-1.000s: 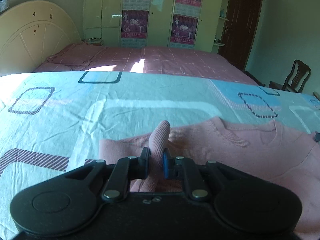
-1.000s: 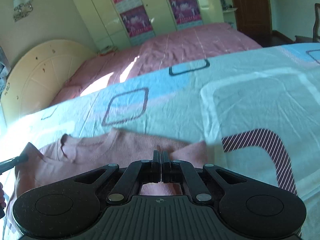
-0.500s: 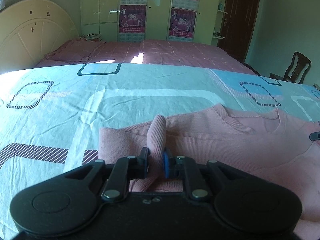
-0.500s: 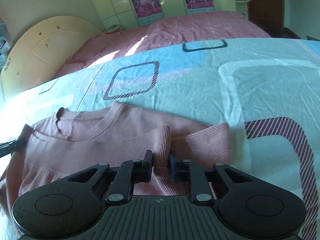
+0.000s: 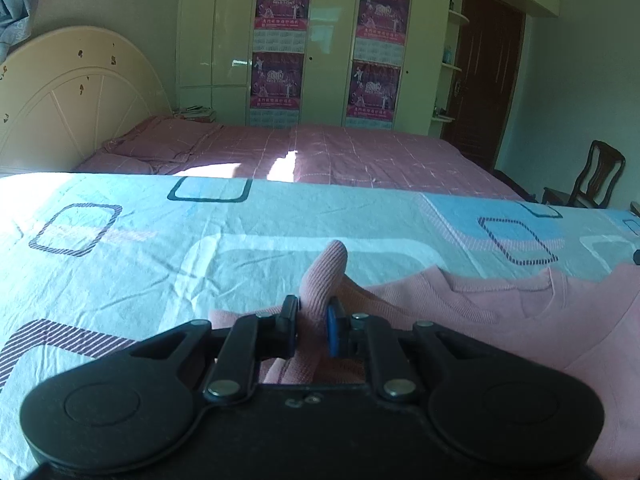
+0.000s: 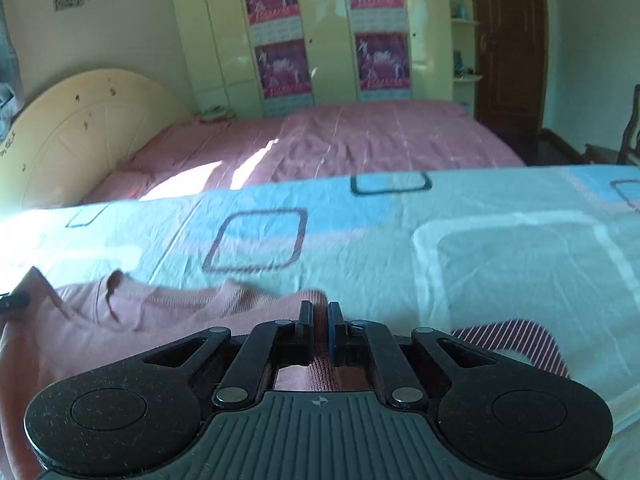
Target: Fold small clothes
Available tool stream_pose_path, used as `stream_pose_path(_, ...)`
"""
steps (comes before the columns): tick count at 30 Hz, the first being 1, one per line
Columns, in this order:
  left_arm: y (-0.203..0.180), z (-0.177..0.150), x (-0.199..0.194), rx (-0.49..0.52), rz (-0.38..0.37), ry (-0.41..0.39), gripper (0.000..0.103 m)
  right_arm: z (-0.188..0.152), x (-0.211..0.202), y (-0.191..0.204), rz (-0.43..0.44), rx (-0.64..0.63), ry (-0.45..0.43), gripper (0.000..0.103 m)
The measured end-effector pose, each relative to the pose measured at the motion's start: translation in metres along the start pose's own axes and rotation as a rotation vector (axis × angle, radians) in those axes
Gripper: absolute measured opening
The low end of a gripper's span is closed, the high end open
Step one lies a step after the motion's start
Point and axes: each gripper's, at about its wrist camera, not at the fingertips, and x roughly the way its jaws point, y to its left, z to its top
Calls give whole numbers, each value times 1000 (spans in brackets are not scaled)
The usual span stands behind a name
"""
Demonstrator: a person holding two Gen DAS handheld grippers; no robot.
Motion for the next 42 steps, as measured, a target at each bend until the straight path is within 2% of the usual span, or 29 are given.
stream_pose_path(2,-2,3,0,-14,23,-25,14,7,-1,-5,-28,22,-28,0)
stream_pose_path(3,-3,4,2,-18,38,-30,14,9,6,-8,-26,32,-2,0)
stream_pose_path(5,-7,1,6,-16,35,-9,14,3,24,-17,76,74,148,0)
stream_pose_path(7,-9,-4,10,7,17,31,14,-10,30,-21,102,83,211,0)
stream_pose_path(8,-9,-7,13,14,9,52,14,-15,32,-21,98,80,226,10)
stream_pose_path(9,-8,-10,14,18,7,66,14,-17,33,-23,100,89,235,44)
stream_pose_path(11,-5,-13,16,16,10,80,15,-21,32,-26,125,124,216,85)
stream_pose_path(12,-3,-14,17,8,8,88,15,-23,33,-25,125,124,221,84)
stream_pose_path(13,-1,-14,18,3,9,91,15,-24,37,-24,116,118,236,77)
stream_pose_path(14,0,-15,18,3,9,95,15,-25,40,-21,114,104,253,55)
stream_pose_path(15,1,-15,19,4,10,101,15,-27,44,-19,100,87,273,43)
stream_pose_path(18,0,-17,19,16,13,108,15,-33,44,-5,95,7,279,43)
stream_pose_path(19,0,-18,19,19,14,109,15,-34,43,0,101,-23,288,38)
stream_pose_path(20,0,-18,19,22,14,109,15,-35,41,5,111,-58,298,21)
stream_pose_path(21,-1,-19,18,23,16,106,15,-37,39,10,102,-95,294,13)
stream_pose_path(22,-1,-19,16,20,16,96,15,-37,37,13,97,-123,284,11)
stream_pose_path(24,-2,-17,11,17,24,64,15,-35,27,14,95,-131,234,9)
stream_pose_path(27,-3,-9,0,-4,42,-3,14,-19,5,14,65,-104,83,8)
stream_pose_path(30,-5,3,-5,-35,69,-67,11,-2,-4,14,-2,-71,-21,8)
stream_pose_path(32,-5,4,2,-43,105,-62,9,-1,10,10,-38,-55,13,8)
stream_pose_path(34,-5,-4,15,-29,124,9,9,-10,32,3,-39,-15,121,8)
stream_pose_path(36,-11,-18,23,33,142,55,10,-25,44,5,-67,-59,181,9)
stream_pose_path(38,-12,-26,27,51,152,78,11,-32,46,6,-79,-68,175,9)
stream_pose_path(40,-13,-24,27,67,164,85,15,-33,46,4,-106,-61,168,18)
stream_pose_path(41,-13,-22,26,70,166,90,19,-31,44,3,-122,-62,162,31)
stream_pose_path(42,-12,-20,25,65,174,94,28,-30,39,2,-139,-58,148,44)
